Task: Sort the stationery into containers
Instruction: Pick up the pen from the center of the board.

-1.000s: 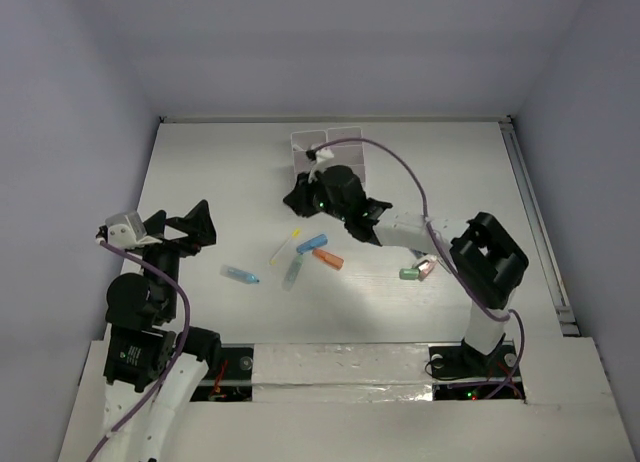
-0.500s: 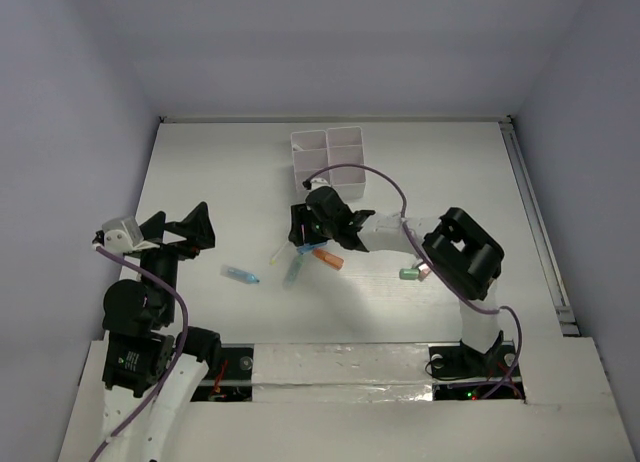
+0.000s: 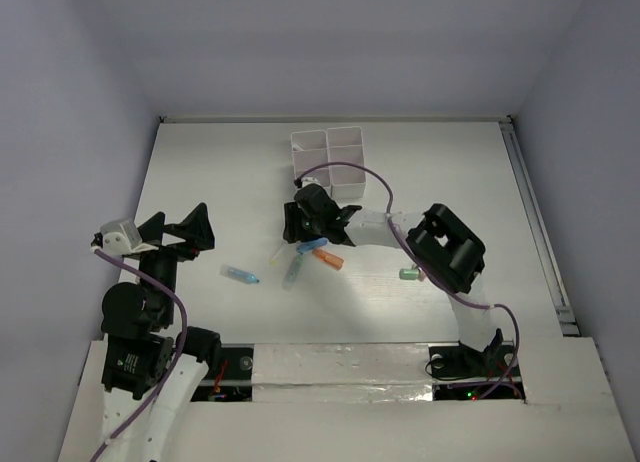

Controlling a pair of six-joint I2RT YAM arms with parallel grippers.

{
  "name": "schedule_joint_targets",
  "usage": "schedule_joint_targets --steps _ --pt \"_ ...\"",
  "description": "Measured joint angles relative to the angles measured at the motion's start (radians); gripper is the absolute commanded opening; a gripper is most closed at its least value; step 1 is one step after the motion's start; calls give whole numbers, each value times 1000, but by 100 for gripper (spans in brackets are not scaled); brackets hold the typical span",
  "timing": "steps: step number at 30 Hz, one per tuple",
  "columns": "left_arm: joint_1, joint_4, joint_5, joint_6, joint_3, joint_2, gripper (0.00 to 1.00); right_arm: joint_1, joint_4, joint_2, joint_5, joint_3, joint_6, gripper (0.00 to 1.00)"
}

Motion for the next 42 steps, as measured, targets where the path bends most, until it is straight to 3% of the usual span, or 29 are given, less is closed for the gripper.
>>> schedule_joint_targets --steps 9,23,35,41,42 --pt "0 0 0 0 0 -2 99 54 -54 95 16 147 -11 50" --pt "-11 -1 -5 0 0 -21 99 122 -295 280 163 503 -145 43" --pt "-15 -7 -36 0 0 -21 99 154 -410 380 292 684 -243 36" --pt "-15 -7 -44 0 0 -21 99 155 -418 404 300 723 -269 21" --pt "-15 -7 -46 0 0 -21 99 155 -417 409 301 729 -274 14"
